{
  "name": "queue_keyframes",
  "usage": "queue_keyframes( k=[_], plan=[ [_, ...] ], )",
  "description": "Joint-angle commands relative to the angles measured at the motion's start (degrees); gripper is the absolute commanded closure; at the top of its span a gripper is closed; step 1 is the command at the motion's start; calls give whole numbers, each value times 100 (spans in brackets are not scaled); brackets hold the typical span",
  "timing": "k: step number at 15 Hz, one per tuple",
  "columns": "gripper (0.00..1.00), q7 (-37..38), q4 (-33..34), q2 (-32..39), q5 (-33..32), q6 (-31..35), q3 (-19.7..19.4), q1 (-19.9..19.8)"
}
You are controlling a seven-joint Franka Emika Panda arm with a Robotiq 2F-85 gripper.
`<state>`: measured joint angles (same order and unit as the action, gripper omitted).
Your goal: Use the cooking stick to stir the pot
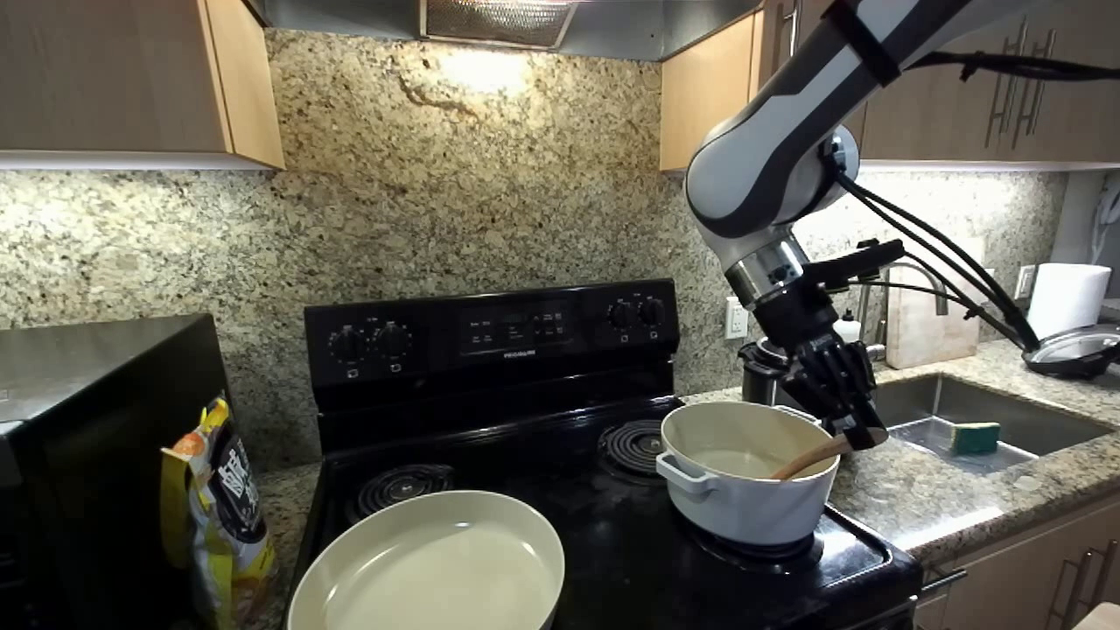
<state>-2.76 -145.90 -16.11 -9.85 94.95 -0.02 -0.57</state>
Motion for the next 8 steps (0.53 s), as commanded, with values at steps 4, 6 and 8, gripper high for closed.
queue_keyframes(
  k=[4,6,8],
  plan=[
    [94,171,48,112,25,241,100,127],
    [94,167,87,234,38,435,89,117],
    [94,168,137,344,62,601,55,85]
  ],
)
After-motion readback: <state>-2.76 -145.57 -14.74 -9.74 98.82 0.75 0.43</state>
